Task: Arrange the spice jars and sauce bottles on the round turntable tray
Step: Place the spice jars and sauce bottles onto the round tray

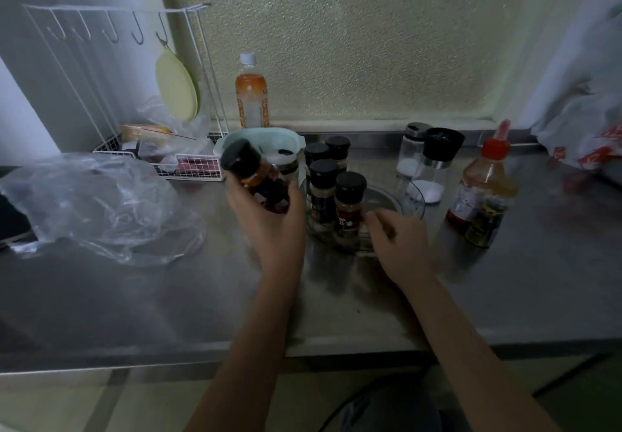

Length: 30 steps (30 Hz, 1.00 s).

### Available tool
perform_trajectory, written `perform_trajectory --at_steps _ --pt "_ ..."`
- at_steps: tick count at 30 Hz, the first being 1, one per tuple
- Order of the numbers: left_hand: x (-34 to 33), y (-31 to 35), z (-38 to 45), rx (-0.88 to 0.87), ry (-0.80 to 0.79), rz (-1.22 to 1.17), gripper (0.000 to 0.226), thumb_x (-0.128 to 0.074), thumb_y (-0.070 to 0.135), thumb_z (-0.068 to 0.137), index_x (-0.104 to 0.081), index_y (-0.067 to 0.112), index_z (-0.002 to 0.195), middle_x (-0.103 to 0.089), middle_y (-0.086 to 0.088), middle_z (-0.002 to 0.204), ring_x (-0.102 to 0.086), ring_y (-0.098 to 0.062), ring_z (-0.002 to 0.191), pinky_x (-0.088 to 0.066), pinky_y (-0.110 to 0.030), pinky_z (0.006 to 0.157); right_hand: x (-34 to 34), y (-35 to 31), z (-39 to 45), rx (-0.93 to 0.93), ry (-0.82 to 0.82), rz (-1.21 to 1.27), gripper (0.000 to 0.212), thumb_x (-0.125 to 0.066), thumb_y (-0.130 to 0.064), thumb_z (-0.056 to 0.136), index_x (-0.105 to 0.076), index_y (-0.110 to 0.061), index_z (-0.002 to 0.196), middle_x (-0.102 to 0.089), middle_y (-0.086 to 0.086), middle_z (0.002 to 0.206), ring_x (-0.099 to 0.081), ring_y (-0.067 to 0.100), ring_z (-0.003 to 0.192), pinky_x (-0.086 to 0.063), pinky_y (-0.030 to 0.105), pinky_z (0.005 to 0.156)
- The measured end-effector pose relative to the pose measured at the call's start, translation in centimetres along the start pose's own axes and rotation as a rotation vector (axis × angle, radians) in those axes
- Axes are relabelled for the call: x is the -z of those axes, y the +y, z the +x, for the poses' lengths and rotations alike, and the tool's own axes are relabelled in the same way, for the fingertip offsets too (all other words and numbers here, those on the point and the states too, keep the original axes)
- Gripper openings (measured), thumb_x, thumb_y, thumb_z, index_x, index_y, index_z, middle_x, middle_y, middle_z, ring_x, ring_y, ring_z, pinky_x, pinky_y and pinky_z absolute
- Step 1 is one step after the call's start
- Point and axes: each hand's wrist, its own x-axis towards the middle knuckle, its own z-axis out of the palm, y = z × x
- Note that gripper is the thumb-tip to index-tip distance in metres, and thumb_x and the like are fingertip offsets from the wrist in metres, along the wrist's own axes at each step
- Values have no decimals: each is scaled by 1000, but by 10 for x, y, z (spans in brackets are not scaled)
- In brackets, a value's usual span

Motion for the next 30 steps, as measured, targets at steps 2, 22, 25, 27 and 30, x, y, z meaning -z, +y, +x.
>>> perform_trajectory --at_steps 2,22,25,27,30 --pt "-5 0 -8 -54 -98 66 76 -67 28 76 -29 17 141 -47 -8 133 -46 -21 124 -44 -48 100 -2 -1 -1 14 -10 -80 50 -41 -42 87 -64 -2 70 -58 7 52 -51 17 48 -40 30 60" --pt "-29 -12 -28 -306 -452 245 58 -67 10 84 -38 2 132 -47 -14 127 -38 -2 114 -31 -7 96 14 -21 -20 274 158 -108 28 -49 -18 83 -72 -5 75 -73 9 79 -61 14 80 -50 38 78" --pt "-29 -15 -28 -249 -424 254 52 -65 13 86 -39 2 129 -48 -13 125 -43 -10 113 -35 -10 93 35 -13 -17 105 520 -88 27 -48 -21 88 -70 -6 85 -70 11 88 -64 26 85 -48 49 80" --pt "-29 -15 -28 -237 -410 272 46 -64 13 87 -41 1 124 -47 -7 118 -46 -16 109 -41 -23 91 50 -7 -13 -158 714 -166 26 -53 -24 87 -62 -8 105 -63 15 110 -57 34 104 -39 52 97" --pt "-31 -16 -26 -267 -400 287 42 -65 10 86 -43 -1 120 -40 -2 112 -46 -18 106 -43 -29 90 73 15 -6 -459 725 -262 56 -60 -33 83 -44 -10 131 -48 15 135 -43 32 124 -31 46 107"
